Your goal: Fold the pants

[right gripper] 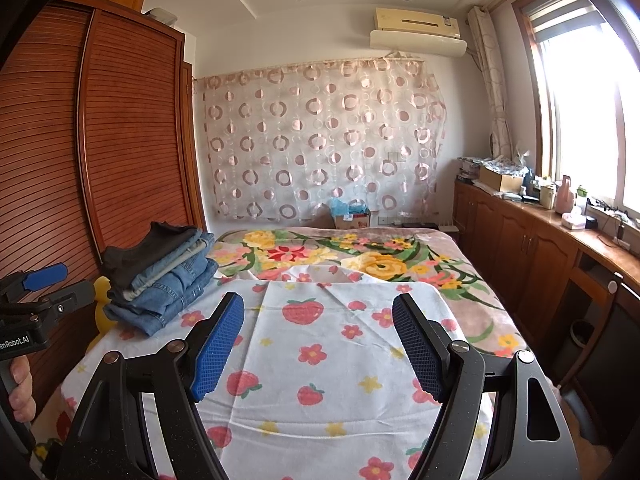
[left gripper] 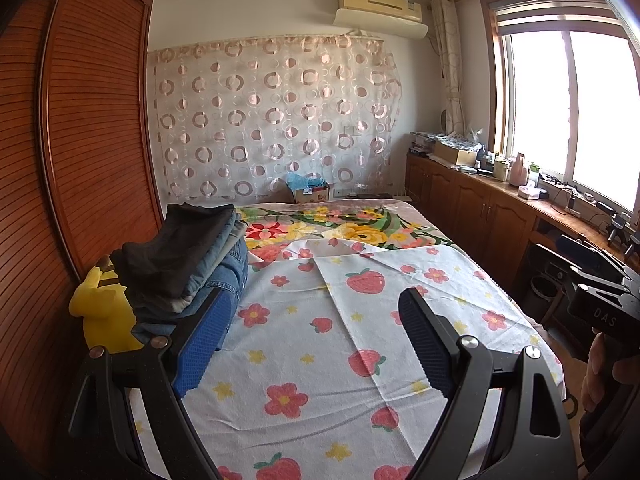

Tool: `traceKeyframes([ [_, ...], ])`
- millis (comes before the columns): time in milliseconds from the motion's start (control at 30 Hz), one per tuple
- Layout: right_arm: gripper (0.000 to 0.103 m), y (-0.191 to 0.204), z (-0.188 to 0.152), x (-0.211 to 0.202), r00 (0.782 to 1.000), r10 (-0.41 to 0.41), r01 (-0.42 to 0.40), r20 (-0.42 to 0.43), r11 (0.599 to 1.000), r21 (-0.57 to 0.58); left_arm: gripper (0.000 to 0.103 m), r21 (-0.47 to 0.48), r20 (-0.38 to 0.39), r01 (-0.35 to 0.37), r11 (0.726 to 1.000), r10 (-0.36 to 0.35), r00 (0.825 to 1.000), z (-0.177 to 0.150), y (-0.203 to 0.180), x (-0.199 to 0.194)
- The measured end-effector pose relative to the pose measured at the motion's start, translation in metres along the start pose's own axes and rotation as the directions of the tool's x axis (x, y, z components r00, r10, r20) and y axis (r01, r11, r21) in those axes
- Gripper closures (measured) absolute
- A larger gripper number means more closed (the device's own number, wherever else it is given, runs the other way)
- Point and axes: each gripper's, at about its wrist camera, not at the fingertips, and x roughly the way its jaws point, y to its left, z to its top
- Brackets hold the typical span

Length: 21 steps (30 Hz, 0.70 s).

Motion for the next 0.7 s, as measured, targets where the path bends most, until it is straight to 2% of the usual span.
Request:
traceKeyframes([
  [700, 0.025, 0.0007, -0.0004, 0.0009, 1.0, 0.0, 0.0, 0.004, 1.0, -0.001, 0.016, -0.001, -0.001, 0.001, 1.0, -0.001, 1.0, -0.0009, 0.0, 0.0005],
])
